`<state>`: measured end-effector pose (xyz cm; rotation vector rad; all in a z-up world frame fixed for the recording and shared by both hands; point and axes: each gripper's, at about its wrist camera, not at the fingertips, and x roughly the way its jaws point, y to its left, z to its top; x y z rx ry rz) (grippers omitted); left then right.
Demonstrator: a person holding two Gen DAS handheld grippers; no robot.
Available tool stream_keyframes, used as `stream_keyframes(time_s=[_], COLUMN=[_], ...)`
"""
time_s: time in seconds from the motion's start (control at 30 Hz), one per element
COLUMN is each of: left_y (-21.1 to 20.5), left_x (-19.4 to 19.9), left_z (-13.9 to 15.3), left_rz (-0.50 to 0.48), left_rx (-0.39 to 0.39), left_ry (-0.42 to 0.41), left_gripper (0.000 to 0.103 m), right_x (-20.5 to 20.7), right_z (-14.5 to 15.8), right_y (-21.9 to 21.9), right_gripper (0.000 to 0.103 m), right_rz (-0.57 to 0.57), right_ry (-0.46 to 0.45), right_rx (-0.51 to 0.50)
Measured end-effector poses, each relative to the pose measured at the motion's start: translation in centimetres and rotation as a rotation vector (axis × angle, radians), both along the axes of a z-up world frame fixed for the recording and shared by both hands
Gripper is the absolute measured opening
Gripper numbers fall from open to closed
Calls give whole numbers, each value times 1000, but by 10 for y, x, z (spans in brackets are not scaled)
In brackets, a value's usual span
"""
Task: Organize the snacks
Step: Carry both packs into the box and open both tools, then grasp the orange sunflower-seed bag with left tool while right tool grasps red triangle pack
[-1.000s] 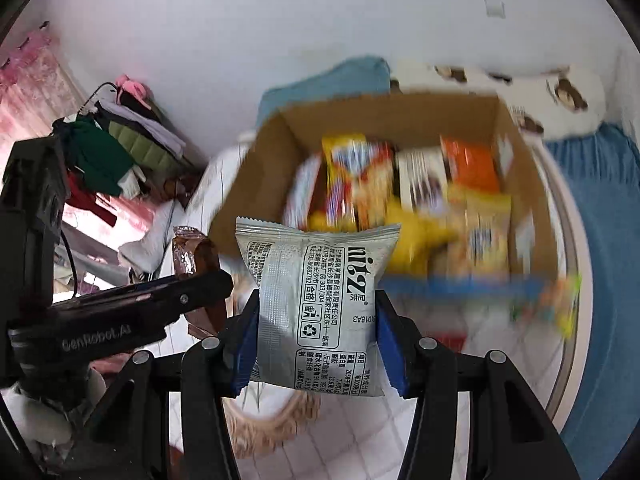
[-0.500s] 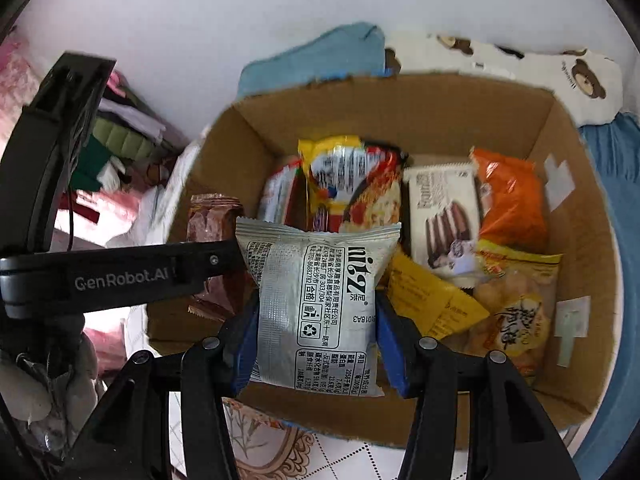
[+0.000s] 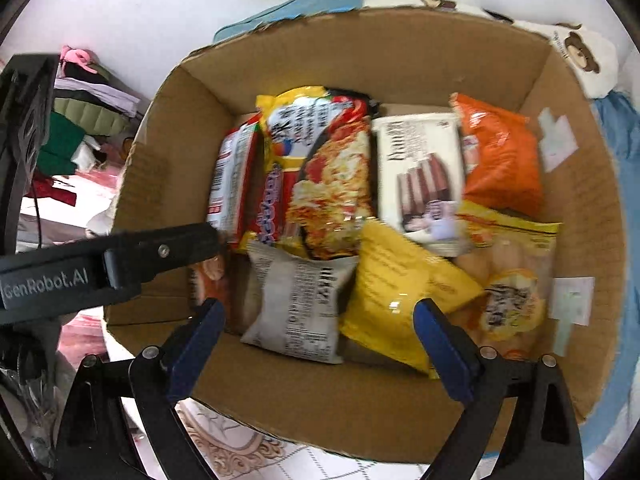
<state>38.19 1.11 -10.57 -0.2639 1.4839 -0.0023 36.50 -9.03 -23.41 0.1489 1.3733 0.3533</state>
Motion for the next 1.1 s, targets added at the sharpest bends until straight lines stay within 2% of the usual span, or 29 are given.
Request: stream_keyframes(time_s=[0.27,0.43,0.57,0.9,1.1], left_y=[-6,-9,-14,-29,-36], left_x=[-16,-25,-36,-81,-116], left_z=[0,5,20,70,95], left_rz=[-13,-12,-32,-58,-61], left_rx=[29,49,83,173,188], left_ry=[-33,-73,-131,-344,-444], left_gripper=[86,86,86,86,86], right_x=[-8,-16,-26,-63,-97], right_z=[6,12,27,70,102], right_y=[-31,-49,-59,-66,-73], right_gripper=[97,97,97,97,97], right_rz=[-58,-93,-113,-125,-145], right_ry=[-31,-53,-107,-272,-365], right_rx=[-93,-108,-120,-151,-139])
